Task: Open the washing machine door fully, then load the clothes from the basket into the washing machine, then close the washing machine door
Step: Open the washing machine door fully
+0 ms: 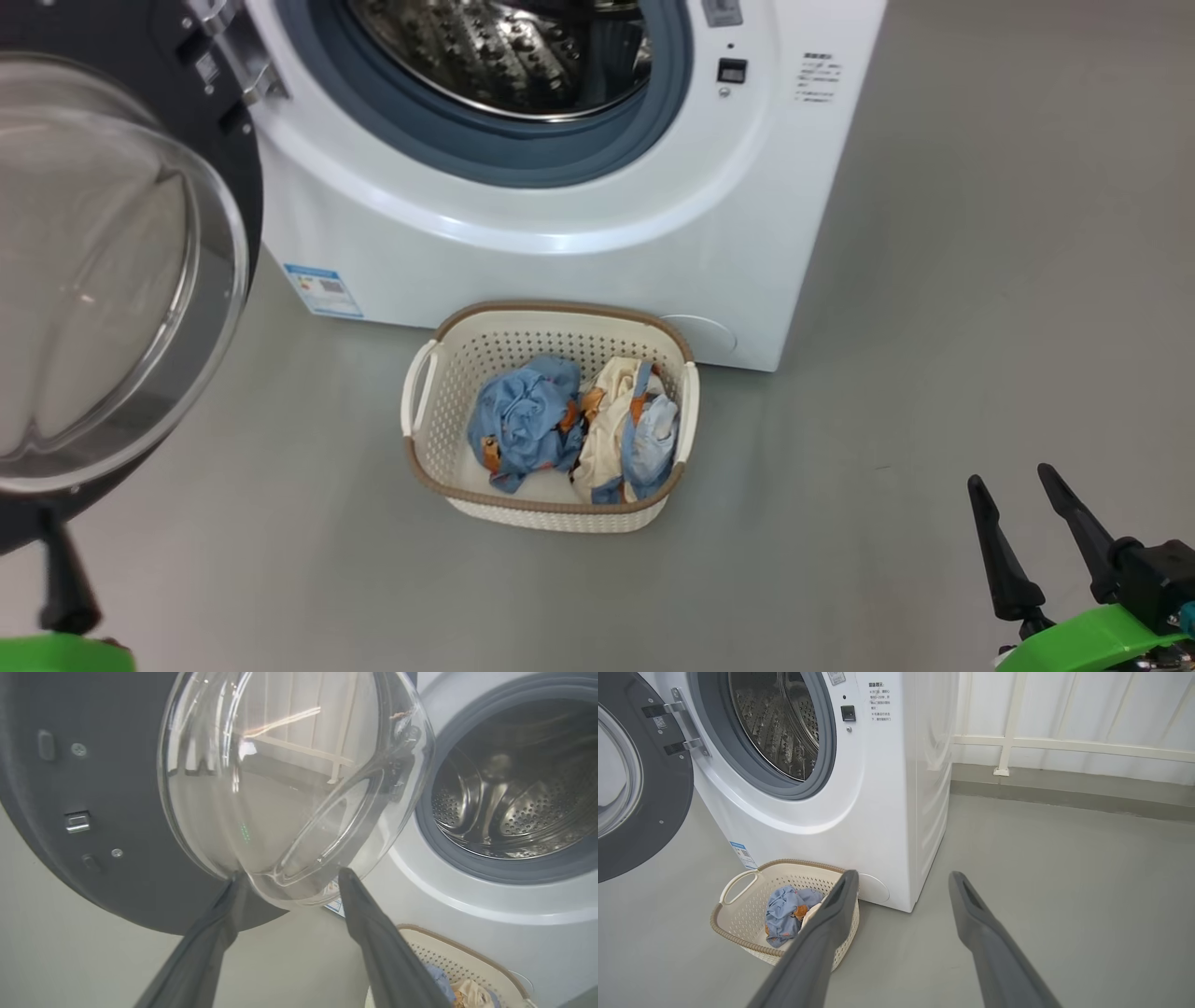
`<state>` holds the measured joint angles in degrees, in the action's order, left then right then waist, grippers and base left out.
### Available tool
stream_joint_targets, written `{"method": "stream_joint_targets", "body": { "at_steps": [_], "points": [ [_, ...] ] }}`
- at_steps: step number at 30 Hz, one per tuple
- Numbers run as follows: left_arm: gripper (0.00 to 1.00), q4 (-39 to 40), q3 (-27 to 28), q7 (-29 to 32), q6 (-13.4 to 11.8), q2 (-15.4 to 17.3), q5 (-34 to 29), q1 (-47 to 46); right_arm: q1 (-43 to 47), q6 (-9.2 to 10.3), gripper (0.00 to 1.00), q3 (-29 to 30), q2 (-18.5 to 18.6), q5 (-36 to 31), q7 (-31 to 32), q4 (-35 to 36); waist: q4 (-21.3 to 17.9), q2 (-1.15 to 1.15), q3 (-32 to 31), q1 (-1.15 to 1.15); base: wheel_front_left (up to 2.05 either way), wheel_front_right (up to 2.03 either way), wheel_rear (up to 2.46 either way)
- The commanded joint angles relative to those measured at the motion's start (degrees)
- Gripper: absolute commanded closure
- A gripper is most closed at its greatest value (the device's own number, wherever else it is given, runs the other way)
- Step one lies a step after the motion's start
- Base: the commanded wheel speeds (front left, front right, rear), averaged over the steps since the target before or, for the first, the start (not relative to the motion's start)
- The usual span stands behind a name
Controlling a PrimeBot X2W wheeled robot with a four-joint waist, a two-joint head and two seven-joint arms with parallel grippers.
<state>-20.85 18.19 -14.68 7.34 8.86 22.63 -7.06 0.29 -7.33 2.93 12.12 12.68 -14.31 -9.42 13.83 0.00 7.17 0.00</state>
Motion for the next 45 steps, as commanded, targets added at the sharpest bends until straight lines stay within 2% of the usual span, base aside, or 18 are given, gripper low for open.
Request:
{"method": "stream_joint_targets", "body": {
  "at_steps": [1,6,20,32,45],
  "points": [
    [0.00,2.36,0.02,-0.32,0.14,2.95,0.61,0.51,0.58,-0.16,0.00,-0.76,0.58,0.44,-0.69,1.54,-1.13,0.00,-0.71,0.00,0.00,0.00,0.00],
    [0.00,5.05,-7.25,-0.32,0.14,4.16,2.24,2.98,0.88,-0.16,0.00,-0.46,0.45,0.43,-0.69,1.76,-3.29,0.00,-0.95,0.00,0.00,0.00,0.00],
    [0.00,6.99,-15.92,-0.32,0.14,4.56,3.84,3.80,0.61,-0.16,0.00,0.39,-0.49,0.52,-0.69,2.18,-10.16,0.00,-0.97,0.00,0.00,0.00,0.00],
    [0.00,7.74,-19.31,-0.32,0.14,4.23,4.81,4.29,1.07,-0.16,0.00,0.94,-0.77,0.71,-0.69,2.45,-14.41,0.00,-1.62,0.00,0.00,0.00,0.00],
    [0.00,8.06,-20.88,-0.32,0.14,4.40,6.77,3.69,1.05,-0.16,0.00,1.63,-1.23,0.44,-0.69,2.70,-14.97,0.00,-1.31,0.00,0.00,0.00,0.00]
  ]
}}
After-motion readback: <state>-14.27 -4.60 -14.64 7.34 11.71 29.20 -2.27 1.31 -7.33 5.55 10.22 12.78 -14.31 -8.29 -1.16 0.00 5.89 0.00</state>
